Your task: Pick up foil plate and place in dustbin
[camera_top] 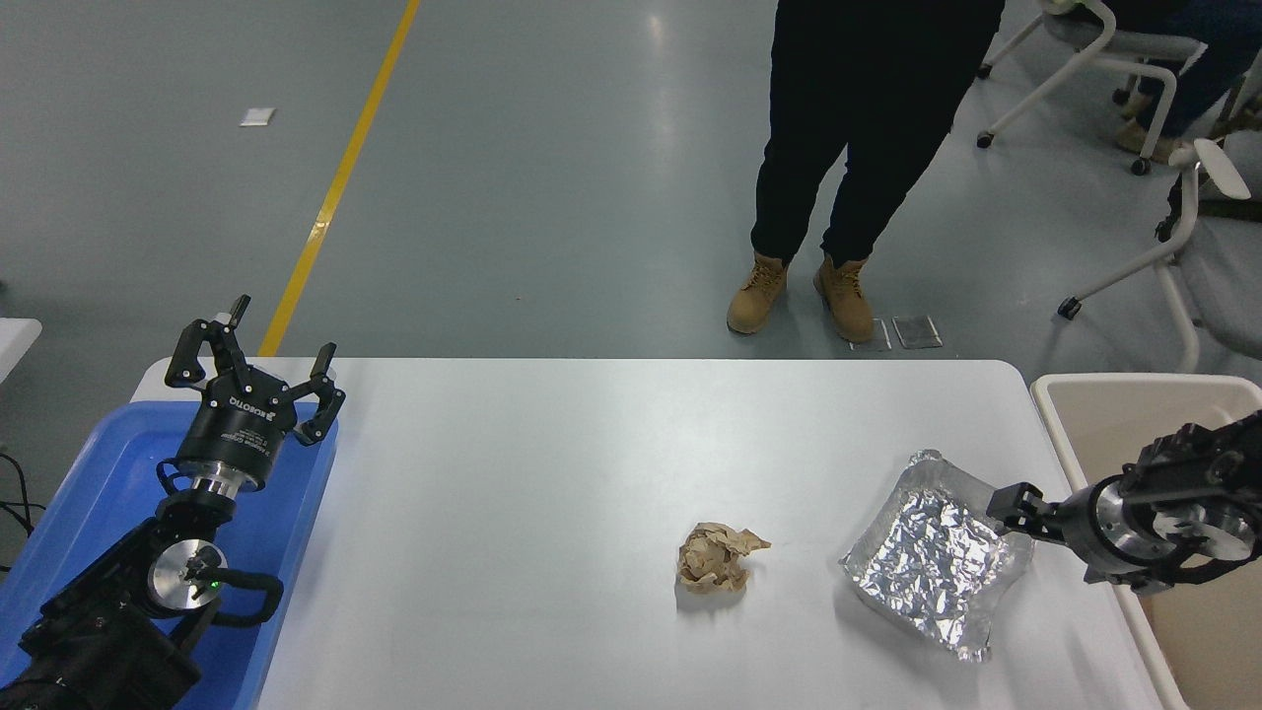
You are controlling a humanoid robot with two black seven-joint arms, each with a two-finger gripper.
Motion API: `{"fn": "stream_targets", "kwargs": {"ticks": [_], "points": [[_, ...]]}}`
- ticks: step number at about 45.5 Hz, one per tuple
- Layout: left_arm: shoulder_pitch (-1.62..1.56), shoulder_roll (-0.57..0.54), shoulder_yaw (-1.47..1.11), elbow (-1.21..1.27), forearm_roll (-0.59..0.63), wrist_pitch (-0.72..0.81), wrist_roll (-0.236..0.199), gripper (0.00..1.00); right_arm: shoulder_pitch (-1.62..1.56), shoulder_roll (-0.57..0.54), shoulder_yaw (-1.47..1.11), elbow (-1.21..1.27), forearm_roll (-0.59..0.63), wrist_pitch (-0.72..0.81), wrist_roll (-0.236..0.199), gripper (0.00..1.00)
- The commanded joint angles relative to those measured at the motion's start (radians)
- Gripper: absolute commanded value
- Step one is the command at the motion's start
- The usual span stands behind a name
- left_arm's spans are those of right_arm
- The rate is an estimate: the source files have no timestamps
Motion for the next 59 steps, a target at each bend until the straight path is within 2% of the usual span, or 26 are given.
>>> {"fn": "stream_targets", "kwargs": {"ticks": [1, 5, 9, 15, 20, 29, 33, 46, 51, 59], "points": [[0.000, 0.001, 0.000, 0.000, 0.000, -0.001, 0.000, 0.98, -0.102, 0.007, 0.065, -0.062, -0.002, -0.021, 0.003, 0.95], [0.000, 0.001, 0.000, 0.000, 0.000, -0.001, 0.000, 0.98, -0.117, 0.022, 0.070, -0.067, -0.002, -0.033, 0.003, 0.84], [0.000, -0.001, 0.000, 0.000, 0.000, -0.001, 0.000, 0.98, -0.120, 0.030, 0.070, -0.065, -0.002, -0.044, 0.003, 0.66], [0.000, 0.001, 0.000, 0.000, 0.001, -0.001, 0.000, 0.98, -0.120, 0.036, 0.082, -0.064, -0.002, -0.044, 0.003, 0.57], [0.000, -0.001, 0.000, 0.000, 0.000, 0.001, 0.000, 0.98, -0.125, 0.042, 0.085, -0.064, -0.002, -0.045, 0.003, 0.37], [0.000, -0.001, 0.000, 0.000, 0.001, -0.001, 0.000, 0.98, -0.125, 0.047, 0.085, -0.064, -0.002, -0.047, 0.003, 0.19], [0.000, 0.001, 0.000, 0.000, 0.000, -0.001, 0.000, 0.98, -0.126, 0.048, 0.085, -0.064, -0.002, -0.047, 0.004, 0.01], [0.000, 0.001, 0.000, 0.000, 0.000, -0.001, 0.000, 0.98, -0.077, 0.039, 0.084, -0.056, -0.010, -0.039, 0.004, 0.00], [0.000, -0.001, 0.000, 0.000, 0.001, 0.001, 0.000, 0.98, 0.004, -0.018, 0.085, -0.027, -0.036, -0.005, 0.003, 0.00], [0.000, -0.001, 0.000, 0.000, 0.001, 0.001, 0.000, 0.98, 0.193, -0.108, 0.096, 0.057, -0.066, 0.137, 0.000, 0.00]]}}
